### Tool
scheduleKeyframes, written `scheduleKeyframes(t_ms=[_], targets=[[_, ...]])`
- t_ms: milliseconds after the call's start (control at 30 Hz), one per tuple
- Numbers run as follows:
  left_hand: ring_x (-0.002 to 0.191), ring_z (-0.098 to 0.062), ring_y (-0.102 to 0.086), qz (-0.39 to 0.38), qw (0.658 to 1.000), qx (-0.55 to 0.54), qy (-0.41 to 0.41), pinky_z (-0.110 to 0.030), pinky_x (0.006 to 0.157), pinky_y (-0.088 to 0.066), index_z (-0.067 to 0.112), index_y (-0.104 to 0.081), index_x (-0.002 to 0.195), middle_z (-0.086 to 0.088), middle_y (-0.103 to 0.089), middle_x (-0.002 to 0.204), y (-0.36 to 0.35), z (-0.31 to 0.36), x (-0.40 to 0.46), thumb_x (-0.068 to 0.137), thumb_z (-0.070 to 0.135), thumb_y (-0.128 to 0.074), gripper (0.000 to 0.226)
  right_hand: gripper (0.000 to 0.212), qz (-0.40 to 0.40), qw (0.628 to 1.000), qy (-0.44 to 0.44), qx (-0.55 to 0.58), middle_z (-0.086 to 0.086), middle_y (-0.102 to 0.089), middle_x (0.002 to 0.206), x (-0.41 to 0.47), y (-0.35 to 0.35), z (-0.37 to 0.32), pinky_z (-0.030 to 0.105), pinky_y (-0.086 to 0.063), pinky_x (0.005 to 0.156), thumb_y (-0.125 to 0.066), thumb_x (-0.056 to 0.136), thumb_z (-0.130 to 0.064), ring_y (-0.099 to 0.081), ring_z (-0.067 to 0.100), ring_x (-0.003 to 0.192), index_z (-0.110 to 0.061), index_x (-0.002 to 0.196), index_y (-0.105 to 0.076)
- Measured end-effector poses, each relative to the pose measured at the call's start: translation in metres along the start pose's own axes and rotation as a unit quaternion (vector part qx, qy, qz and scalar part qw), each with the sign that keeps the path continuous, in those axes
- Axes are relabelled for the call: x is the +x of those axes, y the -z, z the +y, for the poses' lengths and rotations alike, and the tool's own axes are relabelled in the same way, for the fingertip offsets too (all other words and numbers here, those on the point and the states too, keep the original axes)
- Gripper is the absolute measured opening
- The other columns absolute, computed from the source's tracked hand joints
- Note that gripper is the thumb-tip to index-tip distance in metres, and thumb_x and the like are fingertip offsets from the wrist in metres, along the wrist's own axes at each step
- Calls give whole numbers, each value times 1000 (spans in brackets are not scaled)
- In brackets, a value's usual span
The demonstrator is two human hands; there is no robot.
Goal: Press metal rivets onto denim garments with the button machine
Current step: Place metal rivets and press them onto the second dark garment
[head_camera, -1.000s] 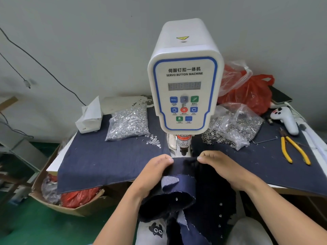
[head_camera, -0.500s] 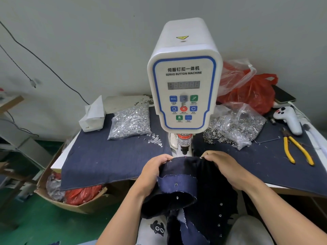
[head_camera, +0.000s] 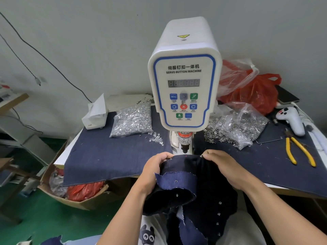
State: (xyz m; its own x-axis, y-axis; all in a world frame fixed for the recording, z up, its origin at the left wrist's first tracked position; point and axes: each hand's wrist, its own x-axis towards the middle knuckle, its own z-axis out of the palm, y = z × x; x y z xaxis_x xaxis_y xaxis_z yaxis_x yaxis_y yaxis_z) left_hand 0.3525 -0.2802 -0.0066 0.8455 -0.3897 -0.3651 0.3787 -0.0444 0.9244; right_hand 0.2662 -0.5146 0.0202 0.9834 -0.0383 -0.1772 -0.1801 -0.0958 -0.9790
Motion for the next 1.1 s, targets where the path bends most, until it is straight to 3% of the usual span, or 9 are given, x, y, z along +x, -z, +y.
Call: scheduleKeyframes(t_ms=[100,267,400,533,733,867,1100], targets=[[81,-9,-72,-2,1000,20,-10,-23,69,-57,18,-82,86,3,-78,88,0,0,0,81,32,-62,25,32,4,1000,-1,1,-2,-45,70,0,-1,-1,30,-35,65,-48,99,-14,-42,9,68,-21,68,-49],[90,-7,-69,-44,992,65,-99,-19,79,-53,17,-80,90,2,-77,96,2,0,-5,93,26,-51,31,21,-1,1000,1,22,3,-47,73,0,-1,-1,35,-35,69,-52,91,-25,-44,14,72,-15,73,-53],[90,-11,-68,-55,991,53,-112,-20,78,-54,15,-79,91,-3,-77,95,2,-1,-6,93,25,-53,29,28,-3,1000,1,17,5,-47,76,0,0,0,36,-34,72,-52,85,-31,-44,17,75,-5,77,-50],[89,-10,-69,-59,989,62,-117,-19,77,-53,15,-79,90,-2,-77,95,1,0,-5,94,24,-52,29,19,-7,1000,5,16,2,-48,73,2,0,1,35,-35,70,-52,84,-31,-46,13,72,-16,73,-54],[88,-7,-70,-54,991,69,-106,-18,74,-53,17,-80,90,0,-78,94,2,0,-4,94,22,-52,29,29,-9,1000,6,14,4,-47,75,3,2,5,36,-35,71,-52,86,-32,-44,15,74,-5,76,-49],[89,-7,-68,-53,988,86,-115,-18,78,-52,19,-80,88,1,-77,94,2,0,-3,93,26,-53,28,20,-15,1000,9,21,-1,-48,71,3,2,4,27,-38,63,-52,85,-30,-45,10,69,-18,69,-53],[90,-10,-66,-58,989,80,-110,-22,80,-52,15,-78,89,-1,-75,93,0,1,-5,93,26,-53,27,17,-14,999,14,41,0,-51,71,4,2,5,22,-40,60,-53,84,-27,-47,10,67,-18,70,-57]])
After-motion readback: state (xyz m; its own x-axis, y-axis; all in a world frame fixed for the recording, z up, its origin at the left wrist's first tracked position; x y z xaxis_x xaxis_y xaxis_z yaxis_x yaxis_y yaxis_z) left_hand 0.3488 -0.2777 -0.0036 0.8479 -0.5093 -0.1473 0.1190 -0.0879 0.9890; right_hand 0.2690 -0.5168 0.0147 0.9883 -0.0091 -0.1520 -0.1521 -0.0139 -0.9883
